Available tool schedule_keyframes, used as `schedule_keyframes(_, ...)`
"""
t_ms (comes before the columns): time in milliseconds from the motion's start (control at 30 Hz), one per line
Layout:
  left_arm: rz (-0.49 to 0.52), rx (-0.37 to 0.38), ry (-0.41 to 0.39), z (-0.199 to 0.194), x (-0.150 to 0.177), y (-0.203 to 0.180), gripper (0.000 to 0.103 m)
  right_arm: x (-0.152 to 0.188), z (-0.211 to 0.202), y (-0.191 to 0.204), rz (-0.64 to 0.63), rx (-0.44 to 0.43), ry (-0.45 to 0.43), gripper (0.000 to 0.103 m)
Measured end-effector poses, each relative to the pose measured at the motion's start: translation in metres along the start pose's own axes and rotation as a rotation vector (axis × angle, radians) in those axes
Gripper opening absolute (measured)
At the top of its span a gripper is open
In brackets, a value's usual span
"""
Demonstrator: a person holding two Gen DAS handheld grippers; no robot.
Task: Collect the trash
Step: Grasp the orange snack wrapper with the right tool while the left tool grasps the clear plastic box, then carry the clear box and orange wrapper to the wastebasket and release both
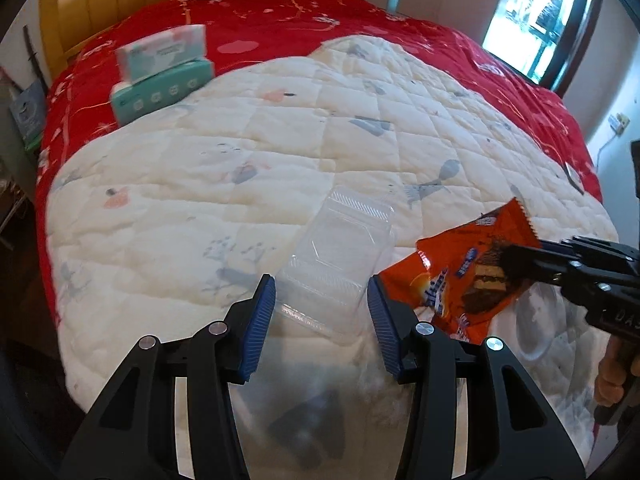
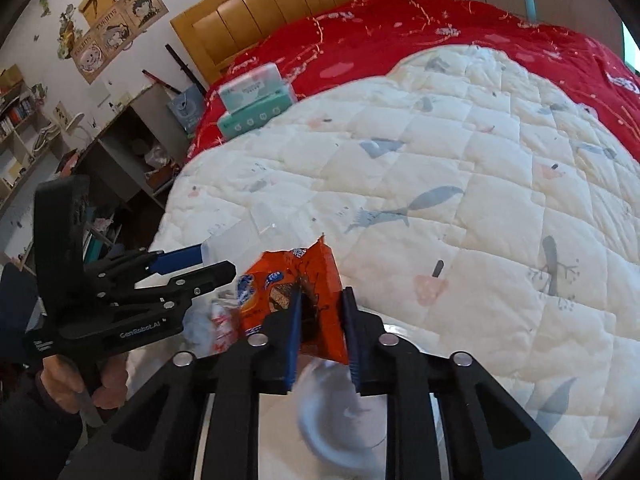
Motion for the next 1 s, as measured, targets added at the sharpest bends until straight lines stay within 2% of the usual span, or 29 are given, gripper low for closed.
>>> schedule_keyframes(267,-0.079,-0.016,-0.091,-0.065,0.008,0.021,0.047,0.001,-0.046,0.041,-0.081,0.021,-0.097,0.014)
schedule_keyframes(467,-0.141,-0.041,-0.146,-0.122,0.030,0.038,0.047,0.002,-0.085,0.069,-0.112,0.022,-0.162,0.014)
schedule_keyframes(667,-0.214,-0.088,-0.178,-0.179,0.077,0.063,0.047,0.016,-0.106,0.106,-0.141,-0.041,-0.168,0.014)
schedule_keyframes(867,-0.293,-0.212,-0.186,-0.235,0.142,0.104,0.047,0.046,-0.107,0.155,-0.179,-0.131,-0.139,0.014)
schedule_keyframes(1000,-0.346,-0.292,-0.161,-0.256,0.180,0.129,0.047,0.064,-0.098,0.188,-0.200,-0.181,-0.106,0.014)
Point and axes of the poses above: each gripper's, at about its wrist camera, not at the fingertips, and z roughly the way its jaws point, y to its left, x to its underside, the point moved 2 cm from there along z, roughly the way its jaws point, and after that the axes turned 6 degrees about -y, right-handed, at the moved point
